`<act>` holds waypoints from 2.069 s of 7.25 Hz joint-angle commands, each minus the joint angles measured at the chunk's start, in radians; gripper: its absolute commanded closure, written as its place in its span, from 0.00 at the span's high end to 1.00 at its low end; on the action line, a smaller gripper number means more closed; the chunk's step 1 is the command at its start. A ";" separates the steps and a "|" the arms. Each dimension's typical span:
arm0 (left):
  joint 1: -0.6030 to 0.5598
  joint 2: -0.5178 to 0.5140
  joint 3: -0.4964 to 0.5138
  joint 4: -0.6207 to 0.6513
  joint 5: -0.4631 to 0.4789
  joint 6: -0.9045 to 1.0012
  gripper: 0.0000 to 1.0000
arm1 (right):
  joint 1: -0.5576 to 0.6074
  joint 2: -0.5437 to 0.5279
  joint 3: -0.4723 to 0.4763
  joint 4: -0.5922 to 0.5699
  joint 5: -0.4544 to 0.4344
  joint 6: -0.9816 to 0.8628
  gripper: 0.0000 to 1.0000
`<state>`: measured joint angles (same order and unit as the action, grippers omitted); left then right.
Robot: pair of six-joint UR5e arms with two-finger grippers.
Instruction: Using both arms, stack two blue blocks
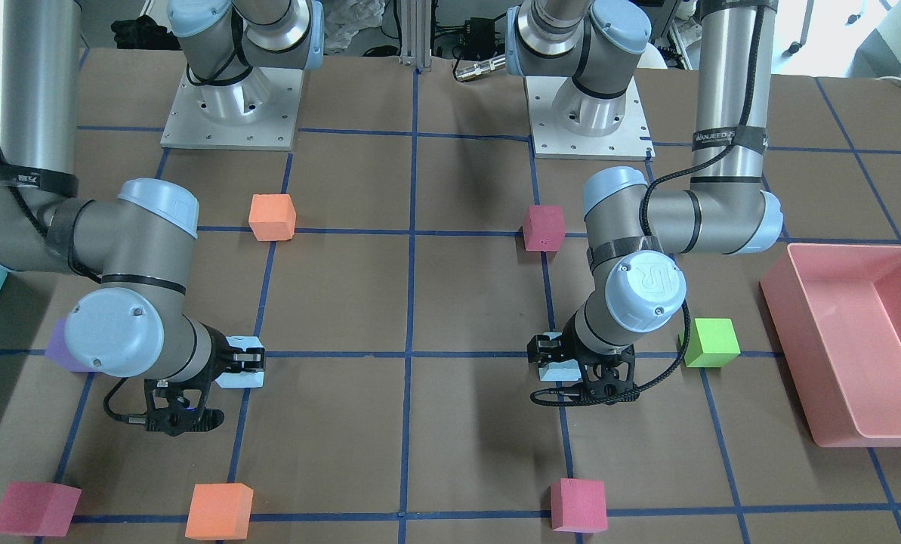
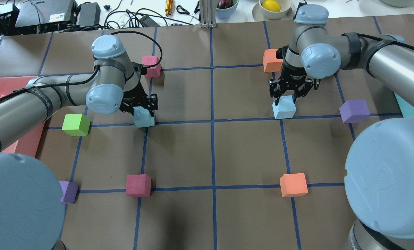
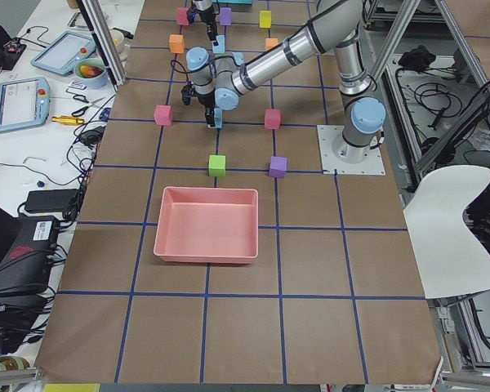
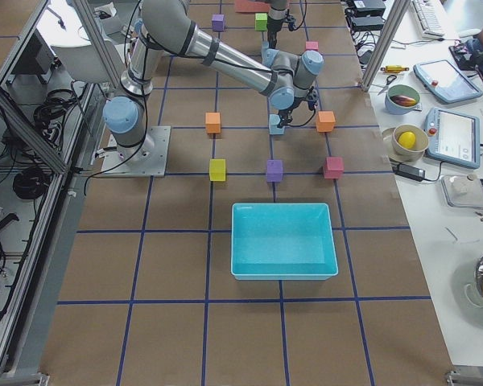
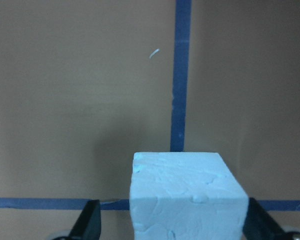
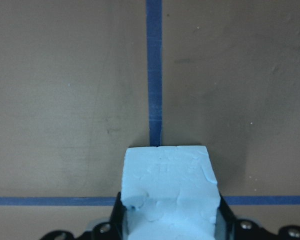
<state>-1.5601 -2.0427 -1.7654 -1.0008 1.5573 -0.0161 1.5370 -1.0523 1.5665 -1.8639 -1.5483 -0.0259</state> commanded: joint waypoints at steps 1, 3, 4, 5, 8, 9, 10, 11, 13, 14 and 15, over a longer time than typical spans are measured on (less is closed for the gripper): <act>0.000 0.016 0.001 0.002 -0.016 -0.008 0.08 | 0.078 -0.067 -0.010 0.017 0.029 0.086 0.00; 0.008 0.033 0.014 0.002 -0.025 0.001 0.01 | 0.260 -0.077 -0.010 0.037 0.071 0.318 0.00; 0.005 0.041 0.055 -0.025 -0.020 0.002 0.00 | 0.294 -0.075 -0.008 0.035 0.133 0.375 0.00; 0.006 0.053 0.104 -0.123 -0.022 0.002 0.00 | 0.311 -0.069 0.003 0.035 0.138 0.377 0.00; -0.012 0.126 0.196 -0.289 -0.017 -0.001 0.00 | 0.393 -0.037 0.007 0.028 0.139 0.382 0.00; -0.011 0.139 0.211 -0.309 -0.019 -0.001 0.00 | 0.393 -0.034 0.024 0.026 0.137 0.374 0.00; -0.011 0.142 0.215 -0.309 -0.020 -0.001 0.00 | 0.393 -0.025 0.035 -0.009 0.137 0.379 0.00; -0.012 0.142 0.213 -0.311 -0.022 -0.004 0.00 | 0.393 -0.018 0.035 -0.030 0.137 0.380 0.00; -0.014 0.156 0.215 -0.312 -0.023 -0.004 0.00 | 0.391 0.000 0.035 -0.049 0.138 0.379 0.02; -0.012 0.160 0.207 -0.312 -0.017 0.001 0.00 | 0.391 0.011 0.036 -0.066 0.140 0.382 0.32; -0.014 0.168 0.208 -0.314 -0.020 0.001 0.00 | 0.391 0.011 0.038 -0.063 0.142 0.406 0.62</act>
<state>-1.5731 -1.8831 -1.5558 -1.3132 1.5374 -0.0168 1.9285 -1.0471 1.6029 -1.9214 -1.4086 0.3607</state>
